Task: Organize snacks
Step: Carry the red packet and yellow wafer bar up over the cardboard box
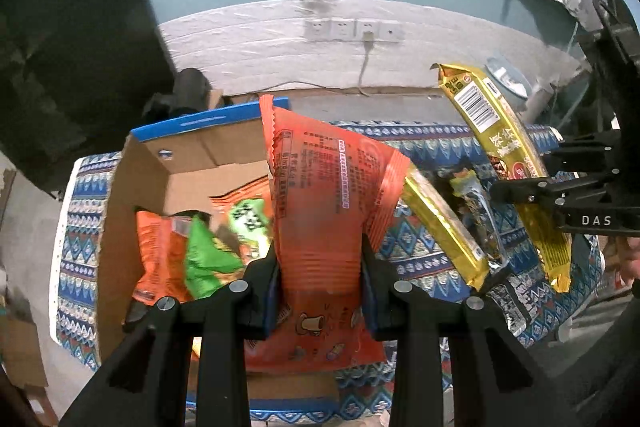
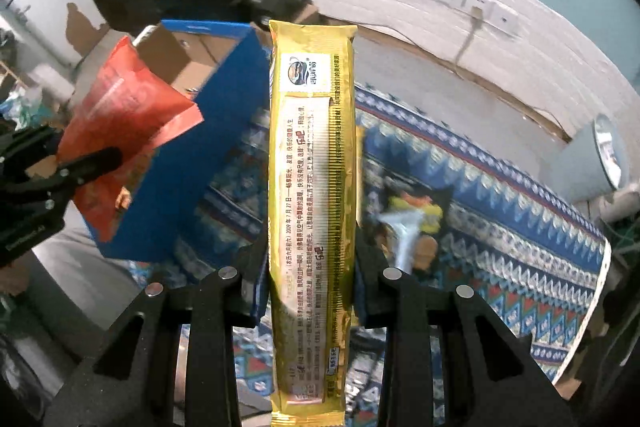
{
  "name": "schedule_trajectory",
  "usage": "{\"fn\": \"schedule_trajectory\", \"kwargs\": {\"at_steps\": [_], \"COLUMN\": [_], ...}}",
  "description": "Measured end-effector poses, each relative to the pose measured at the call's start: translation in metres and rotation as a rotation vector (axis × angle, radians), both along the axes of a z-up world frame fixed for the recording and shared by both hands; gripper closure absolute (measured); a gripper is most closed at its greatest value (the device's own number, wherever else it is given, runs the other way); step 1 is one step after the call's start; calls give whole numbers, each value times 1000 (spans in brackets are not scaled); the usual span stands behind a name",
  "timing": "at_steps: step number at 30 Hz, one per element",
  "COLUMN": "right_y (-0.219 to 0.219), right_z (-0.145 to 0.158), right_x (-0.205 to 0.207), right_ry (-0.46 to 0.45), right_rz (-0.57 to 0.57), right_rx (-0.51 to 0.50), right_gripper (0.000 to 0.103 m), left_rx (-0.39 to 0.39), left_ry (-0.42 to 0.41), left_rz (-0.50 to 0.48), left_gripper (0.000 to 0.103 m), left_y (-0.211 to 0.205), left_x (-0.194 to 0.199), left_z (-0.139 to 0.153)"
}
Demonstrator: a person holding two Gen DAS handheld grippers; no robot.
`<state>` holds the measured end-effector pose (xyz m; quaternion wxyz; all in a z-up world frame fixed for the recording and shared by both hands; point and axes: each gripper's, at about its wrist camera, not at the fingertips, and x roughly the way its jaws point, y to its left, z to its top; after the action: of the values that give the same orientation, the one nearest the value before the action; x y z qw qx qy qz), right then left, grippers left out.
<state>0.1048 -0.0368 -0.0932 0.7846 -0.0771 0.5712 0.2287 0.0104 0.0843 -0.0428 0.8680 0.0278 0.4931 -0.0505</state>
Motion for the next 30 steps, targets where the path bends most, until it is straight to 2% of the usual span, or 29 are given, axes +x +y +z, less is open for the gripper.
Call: {"fn": "schedule_trajectory", "kwargs": {"at_steps": [8, 14, 21, 30], "right_y": [51, 86, 125, 165], "right_z": [12, 11, 9, -8], "right_x": [8, 13, 23, 40], "right_ry": [-6, 7, 45, 125], "right_rz": [63, 101, 130, 134], "right_rx": [21, 32, 56, 90], "right_gripper": [72, 72, 72, 72], "left_rx": [-8, 2, 14, -10], "left_ry": [-21, -18, -2, 6], "left_rz": [84, 138, 214, 283], "left_gripper": [70, 70, 70, 70], "left_y": [48, 78, 112, 147], "left_x": [-3, -6, -5, -3], "left_z": [2, -8, -17, -19]}}
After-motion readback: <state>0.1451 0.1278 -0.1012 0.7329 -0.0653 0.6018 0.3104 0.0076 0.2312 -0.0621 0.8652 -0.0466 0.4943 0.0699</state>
